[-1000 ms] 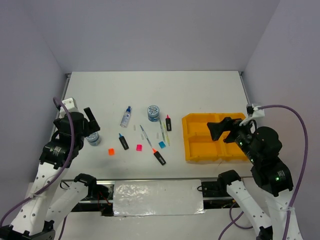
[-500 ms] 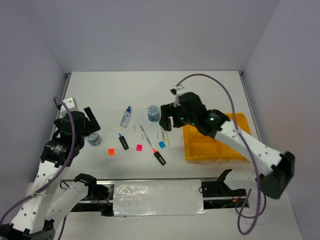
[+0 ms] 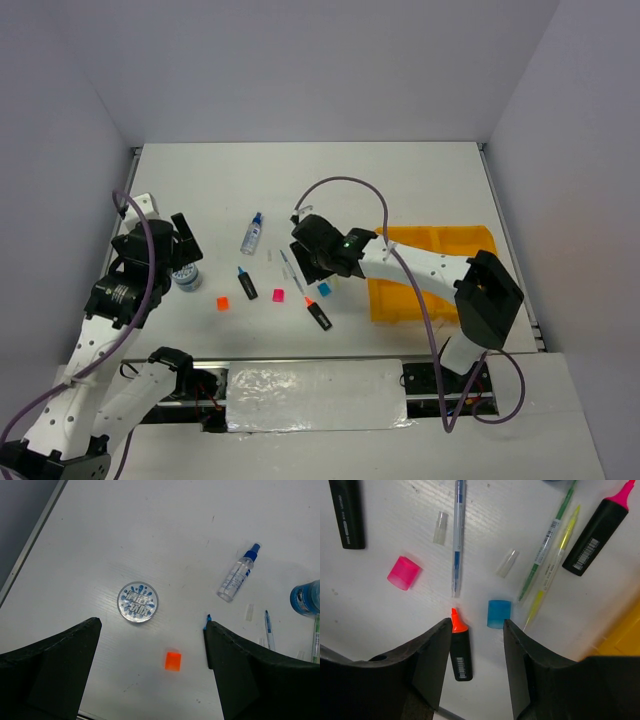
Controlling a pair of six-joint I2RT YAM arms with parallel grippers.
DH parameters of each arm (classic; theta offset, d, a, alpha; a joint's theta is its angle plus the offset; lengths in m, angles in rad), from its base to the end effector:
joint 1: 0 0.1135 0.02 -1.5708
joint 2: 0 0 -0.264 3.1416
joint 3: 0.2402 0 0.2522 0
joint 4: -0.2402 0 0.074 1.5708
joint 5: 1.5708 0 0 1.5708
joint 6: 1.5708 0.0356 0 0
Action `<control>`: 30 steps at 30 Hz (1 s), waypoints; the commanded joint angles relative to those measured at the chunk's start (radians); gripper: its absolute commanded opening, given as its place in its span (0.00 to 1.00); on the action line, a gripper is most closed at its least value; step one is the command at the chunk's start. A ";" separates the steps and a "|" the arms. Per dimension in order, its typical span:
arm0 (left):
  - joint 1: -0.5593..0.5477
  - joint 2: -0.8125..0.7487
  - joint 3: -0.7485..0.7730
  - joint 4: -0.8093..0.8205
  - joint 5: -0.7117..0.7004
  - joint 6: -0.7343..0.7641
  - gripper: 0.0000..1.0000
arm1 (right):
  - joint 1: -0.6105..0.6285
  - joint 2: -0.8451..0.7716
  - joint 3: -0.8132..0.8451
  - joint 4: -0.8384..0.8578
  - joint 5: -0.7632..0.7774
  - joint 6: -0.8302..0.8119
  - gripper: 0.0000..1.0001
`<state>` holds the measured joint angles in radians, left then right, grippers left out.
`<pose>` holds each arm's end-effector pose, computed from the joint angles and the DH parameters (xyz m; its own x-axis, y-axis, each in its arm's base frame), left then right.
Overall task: Sort the stationery into containers
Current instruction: Pick up the pen cap from the center of the board.
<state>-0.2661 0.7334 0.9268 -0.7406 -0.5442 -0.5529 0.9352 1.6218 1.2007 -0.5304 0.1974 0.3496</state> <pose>0.1418 -0.0195 0.3418 -0.3213 -0.3781 -0.8682 -0.4352 0.8733 -0.2192 0.2103 0.2733 0.2431 -0.7013 -0.3849 -0.6001 -0.5123 0.8574 0.0488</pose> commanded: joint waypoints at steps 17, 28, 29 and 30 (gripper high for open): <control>-0.001 0.001 -0.003 0.038 0.043 0.028 0.99 | 0.011 0.136 -0.095 0.107 0.017 0.040 0.50; -0.001 -0.009 -0.008 0.063 0.093 0.056 0.99 | 0.010 0.165 -0.092 0.109 0.034 0.040 0.48; -0.001 -0.011 -0.008 0.063 0.095 0.056 0.99 | 0.011 0.167 -0.092 0.109 0.034 0.038 0.48; -0.001 -0.009 -0.008 0.063 0.095 0.059 0.99 | 0.011 0.168 -0.092 0.109 0.033 0.038 0.47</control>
<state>-0.2661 0.7349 0.9257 -0.7242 -0.4652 -0.5217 0.9428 1.7828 1.1053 -0.4534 0.2066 0.3779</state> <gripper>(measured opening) 0.993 0.477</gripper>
